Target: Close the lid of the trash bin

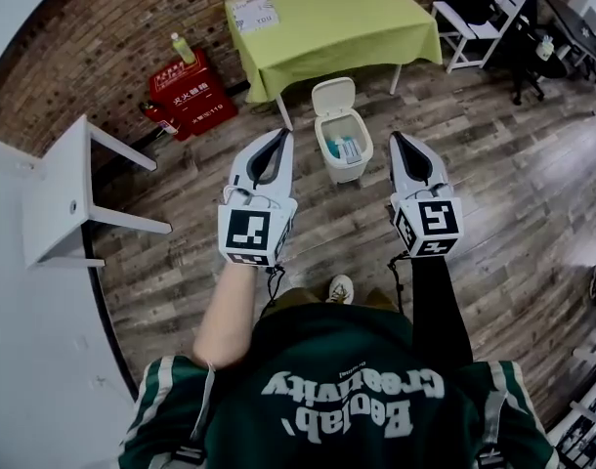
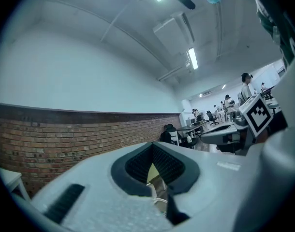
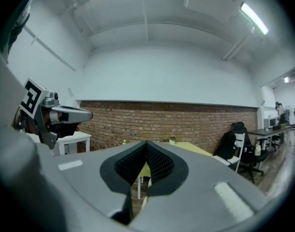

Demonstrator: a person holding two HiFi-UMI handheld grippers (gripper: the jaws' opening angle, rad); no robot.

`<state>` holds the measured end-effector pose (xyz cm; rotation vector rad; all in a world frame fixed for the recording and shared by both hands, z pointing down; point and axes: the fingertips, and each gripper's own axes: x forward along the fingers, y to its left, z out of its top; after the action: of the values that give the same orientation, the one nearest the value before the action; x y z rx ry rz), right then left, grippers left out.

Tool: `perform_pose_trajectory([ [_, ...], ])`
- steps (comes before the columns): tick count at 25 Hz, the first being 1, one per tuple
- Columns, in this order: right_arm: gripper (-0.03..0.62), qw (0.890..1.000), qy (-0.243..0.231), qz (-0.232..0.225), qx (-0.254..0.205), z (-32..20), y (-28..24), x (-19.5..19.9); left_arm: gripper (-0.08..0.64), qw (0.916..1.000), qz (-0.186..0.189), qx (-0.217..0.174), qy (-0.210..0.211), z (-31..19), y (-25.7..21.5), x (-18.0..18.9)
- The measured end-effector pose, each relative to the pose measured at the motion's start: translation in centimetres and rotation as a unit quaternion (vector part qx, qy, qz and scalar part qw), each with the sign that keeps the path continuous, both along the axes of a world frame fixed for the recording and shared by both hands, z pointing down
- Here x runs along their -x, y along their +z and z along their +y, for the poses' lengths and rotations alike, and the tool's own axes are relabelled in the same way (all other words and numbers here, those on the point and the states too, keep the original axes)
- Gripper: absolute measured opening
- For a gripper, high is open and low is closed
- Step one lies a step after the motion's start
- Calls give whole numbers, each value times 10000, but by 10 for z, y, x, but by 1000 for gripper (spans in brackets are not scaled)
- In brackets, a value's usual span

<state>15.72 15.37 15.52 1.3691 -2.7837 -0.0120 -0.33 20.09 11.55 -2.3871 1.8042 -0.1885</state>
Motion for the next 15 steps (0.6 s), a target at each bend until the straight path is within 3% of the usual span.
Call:
perform_pose_trajectory([
  [15, 12, 9995, 147, -278, 101, -50, 10, -12, 8, 9999, -133, 37, 76, -58, 2, -4],
])
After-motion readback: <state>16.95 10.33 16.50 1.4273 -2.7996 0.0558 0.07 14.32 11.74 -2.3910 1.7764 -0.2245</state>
